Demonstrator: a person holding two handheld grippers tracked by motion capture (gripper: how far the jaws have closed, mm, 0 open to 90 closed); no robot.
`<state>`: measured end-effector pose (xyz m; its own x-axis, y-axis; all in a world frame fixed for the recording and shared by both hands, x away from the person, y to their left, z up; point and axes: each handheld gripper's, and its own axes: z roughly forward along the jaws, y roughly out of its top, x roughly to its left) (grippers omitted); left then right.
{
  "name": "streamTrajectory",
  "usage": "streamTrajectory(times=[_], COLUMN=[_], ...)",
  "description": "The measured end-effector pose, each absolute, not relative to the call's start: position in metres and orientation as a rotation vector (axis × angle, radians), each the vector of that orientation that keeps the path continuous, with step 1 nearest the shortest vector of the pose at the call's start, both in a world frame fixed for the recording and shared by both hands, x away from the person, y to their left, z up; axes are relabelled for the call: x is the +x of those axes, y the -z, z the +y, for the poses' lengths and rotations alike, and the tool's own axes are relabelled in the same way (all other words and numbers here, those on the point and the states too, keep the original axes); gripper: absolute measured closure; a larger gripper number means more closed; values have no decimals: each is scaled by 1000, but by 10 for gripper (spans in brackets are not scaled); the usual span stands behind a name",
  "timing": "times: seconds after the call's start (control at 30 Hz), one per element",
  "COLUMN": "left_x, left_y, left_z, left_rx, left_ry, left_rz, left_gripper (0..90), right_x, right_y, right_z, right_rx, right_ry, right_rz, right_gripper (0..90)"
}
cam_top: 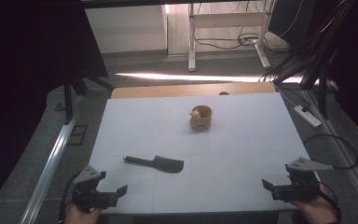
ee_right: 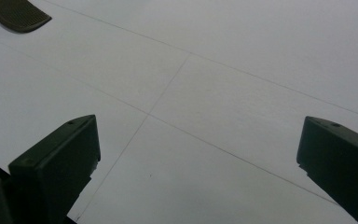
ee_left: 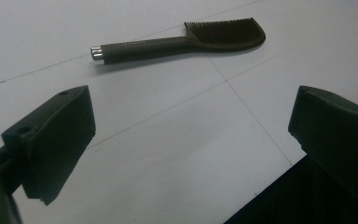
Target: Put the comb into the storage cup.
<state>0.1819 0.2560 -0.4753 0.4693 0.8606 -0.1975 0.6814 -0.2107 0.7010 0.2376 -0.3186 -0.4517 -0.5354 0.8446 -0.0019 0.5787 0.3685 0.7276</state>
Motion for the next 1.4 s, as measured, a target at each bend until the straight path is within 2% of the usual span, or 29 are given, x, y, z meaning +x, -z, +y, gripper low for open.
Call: streamTrajectory(times=[0.7,1.4], left_x=[189,212], left_y=[473,474], left_z=[251,241], left_rx=[1989,2038], left_ry=[-273,-255], left_rz=[1257,1259], left_gripper=[3,5], right_x=[237,237], right_y=[452,452], right_z=[-317,-317], right_rx=[1218,1221], right_ry=[-974,-976], right_rz=[2274,2272], right_gripper=[4,4])
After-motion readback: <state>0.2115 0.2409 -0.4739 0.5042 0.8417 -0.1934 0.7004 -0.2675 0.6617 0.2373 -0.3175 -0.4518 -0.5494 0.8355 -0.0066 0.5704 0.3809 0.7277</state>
